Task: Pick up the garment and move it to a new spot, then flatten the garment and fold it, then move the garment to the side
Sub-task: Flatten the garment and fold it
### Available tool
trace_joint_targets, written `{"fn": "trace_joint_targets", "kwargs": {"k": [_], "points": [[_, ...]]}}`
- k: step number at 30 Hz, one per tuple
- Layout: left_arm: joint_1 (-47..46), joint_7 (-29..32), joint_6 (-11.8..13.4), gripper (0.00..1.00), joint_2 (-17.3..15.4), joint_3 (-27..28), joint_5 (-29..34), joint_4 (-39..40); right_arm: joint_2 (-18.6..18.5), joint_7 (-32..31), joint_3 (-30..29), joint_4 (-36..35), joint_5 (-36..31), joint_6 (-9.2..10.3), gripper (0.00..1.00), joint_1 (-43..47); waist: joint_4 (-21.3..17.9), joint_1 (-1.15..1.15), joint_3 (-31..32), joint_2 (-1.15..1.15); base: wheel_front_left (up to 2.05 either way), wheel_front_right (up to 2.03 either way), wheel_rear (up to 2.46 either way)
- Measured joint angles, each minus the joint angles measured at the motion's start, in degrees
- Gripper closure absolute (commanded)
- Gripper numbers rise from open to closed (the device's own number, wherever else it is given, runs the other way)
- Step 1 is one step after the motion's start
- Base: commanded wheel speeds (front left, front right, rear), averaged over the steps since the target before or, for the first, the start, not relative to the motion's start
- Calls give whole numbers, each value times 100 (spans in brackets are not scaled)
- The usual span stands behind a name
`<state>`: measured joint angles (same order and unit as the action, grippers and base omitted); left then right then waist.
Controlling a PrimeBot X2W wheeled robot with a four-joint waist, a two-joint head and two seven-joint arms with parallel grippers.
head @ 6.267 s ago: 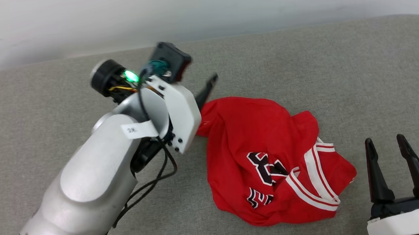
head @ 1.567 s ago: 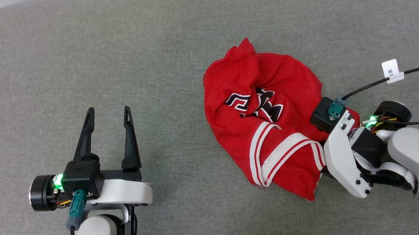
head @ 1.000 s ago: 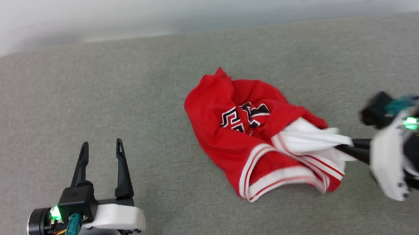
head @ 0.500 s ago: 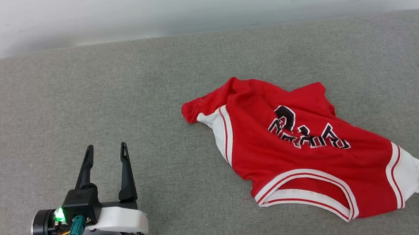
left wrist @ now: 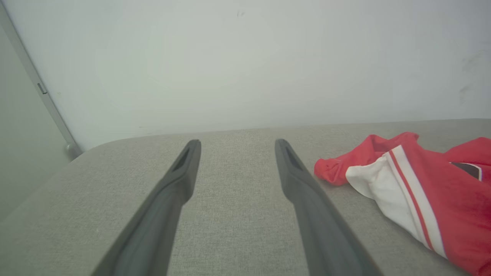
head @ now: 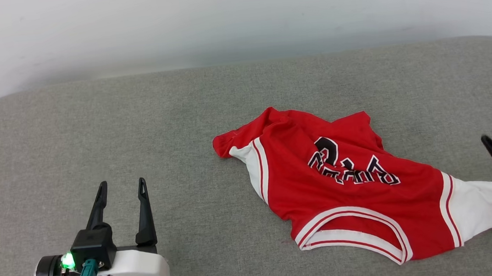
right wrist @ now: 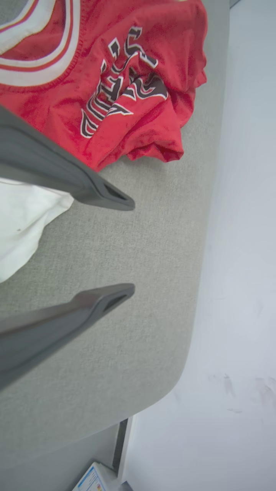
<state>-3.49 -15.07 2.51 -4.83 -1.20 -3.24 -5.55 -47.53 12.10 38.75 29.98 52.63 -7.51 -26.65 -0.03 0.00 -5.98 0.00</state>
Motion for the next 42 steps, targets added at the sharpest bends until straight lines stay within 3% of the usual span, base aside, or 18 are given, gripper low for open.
{"fn": "trace_joint_targets", "kwargs": {"k": [5, 6, 7, 8, 9, 11, 14, 15, 18, 23, 34, 42], "points": [[-93, 0, -101, 0, -88, 22, 56, 69, 312, 248, -738, -399, -654, 0, 0, 122, -41, 0, 63, 0, 0, 0, 0], [-271, 0, -191, 0, -197, 38, 57, 69, 586, 282, -1272, -636, -1065, 0, 0, 283, -57, 0, 69, 0, 0, 0, 0], [-271, 0, -191, 0, -197, 38, 57, 69, 586, 282, -1272, -636, -1065, 0, 0, 283, -57, 0, 69, 0, 0, 0, 0], [-486, 0, -298, 0, -288, 32, 77, 63, 939, 294, -1883, -1023, -1660, 0, 0, 526, -74, 0, 63, 0, 0, 0, 0], [-486, 0, -298, 0, -288, 32, 77, 63, 939, 294, -1883, -1023, -1660, 0, 0, 526, -74, 0, 63, 0, 0, 0, 0], [-752, 0, -417, 0, -411, -3, 99, 19, 1314, 298, -2453, -1492, -2260, 0, 0, 828, -89, 0, 48, 0, 0, 0, 0], [-1211, 29, -621, 0, -599, -126, 120, -153, 1933, 297, -3115, -2178, -3030, 0, 0, 1368, -111, 0, 16, 0, 0, 0, 0], [-1583, 191, -739, 0, -721, -249, 137, -207, 2287, 299, -3400, -2588, -3386, 0, 0, 1661, -128, 0, -19, 0, 0, 0, 0], [-1930, 502, -853, 0, -793, -427, 58, -254, 2538, 299, -3555, -2915, -3675, 0, 0, 1888, -145, 0, -62, 0, 0, 0, 0], [-2700, 1675, -977, 0, -1006, -1096, -523, -408, 2894, 298, -3709, -3332, -4051, 0, 0, 2228, -186, 0, -168, 0, 0, 0, 0], [-4145, 4577, -991, 0, -2017, -3847, -3348, -341, 3052, 299, -3641, -3494, -4321, 0, 0, 2212, -320, 0, -459, 0, 0, 0, 0], [-4832, 5734, -991, 0, -2336, -5223, -4370, -565, 3090, 299, -3508, -3506, -4456, 0, 0, 1914, -487, 0, -771, 0, 0, 0, 0]]}}
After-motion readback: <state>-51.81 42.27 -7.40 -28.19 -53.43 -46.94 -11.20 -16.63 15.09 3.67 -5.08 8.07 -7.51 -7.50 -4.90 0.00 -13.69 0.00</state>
